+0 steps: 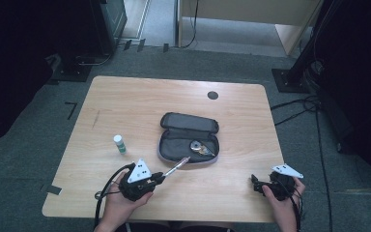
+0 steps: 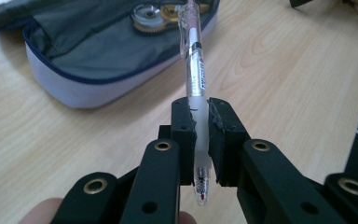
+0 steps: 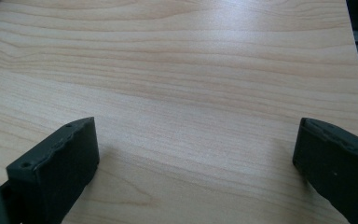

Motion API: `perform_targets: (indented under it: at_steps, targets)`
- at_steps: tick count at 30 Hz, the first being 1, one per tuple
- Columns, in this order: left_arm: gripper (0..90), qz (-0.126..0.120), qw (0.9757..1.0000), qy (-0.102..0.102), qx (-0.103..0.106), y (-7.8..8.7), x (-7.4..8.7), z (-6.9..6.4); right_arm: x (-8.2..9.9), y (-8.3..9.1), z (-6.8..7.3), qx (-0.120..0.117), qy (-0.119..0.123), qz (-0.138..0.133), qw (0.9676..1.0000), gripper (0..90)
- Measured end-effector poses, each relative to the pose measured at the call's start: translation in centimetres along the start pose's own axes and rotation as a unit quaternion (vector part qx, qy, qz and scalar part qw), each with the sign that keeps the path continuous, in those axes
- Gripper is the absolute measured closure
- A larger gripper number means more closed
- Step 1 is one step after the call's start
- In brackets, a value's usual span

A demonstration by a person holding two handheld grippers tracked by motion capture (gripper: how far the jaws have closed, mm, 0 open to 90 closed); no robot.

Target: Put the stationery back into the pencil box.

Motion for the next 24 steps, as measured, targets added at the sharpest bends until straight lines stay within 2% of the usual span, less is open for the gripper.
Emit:
perform_targets:
  at_steps: [8, 13, 19, 24]
  targets:
    - [82.0, -0.001, 1.0000, -0.007, -0.003, -1.6, -1.7, 1.0, 0.0, 0.0, 0.0, -0.001, 0.001, 0.000, 1.0000, 0.0]
    - [82.1, 0.006, 0.9999, -0.013, -0.001, -3.1, -2.2, 1.8, 0.0, 0.0, 0.0, -0.001, 0.000, -0.001, 1.0000, 0.0]
    - [82.0, 0.005, 1.0000, 0.001, 0.005, -4.8, -2.4, 2.8, 0.0, 0.0, 0.1, -0.003, 0.003, -0.001, 1.0000, 0.0]
    - [82.0, 0.006, 1.0000, -0.005, 0.004, -6.0, -3.3, 3.3, 0.0, 0.0, 0.1, -0.003, 0.003, -0.001, 1.0000, 0.0]
Point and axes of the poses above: each handheld gripper's, and its own axes: y roughly backward along the jaws, x roughly out of its underside, z roughly to its left, the point moved 10 cm from there along -y, roughly forward along the jaws, and after that the axes turned 9 degrees about -z, right-handed, at the moved point
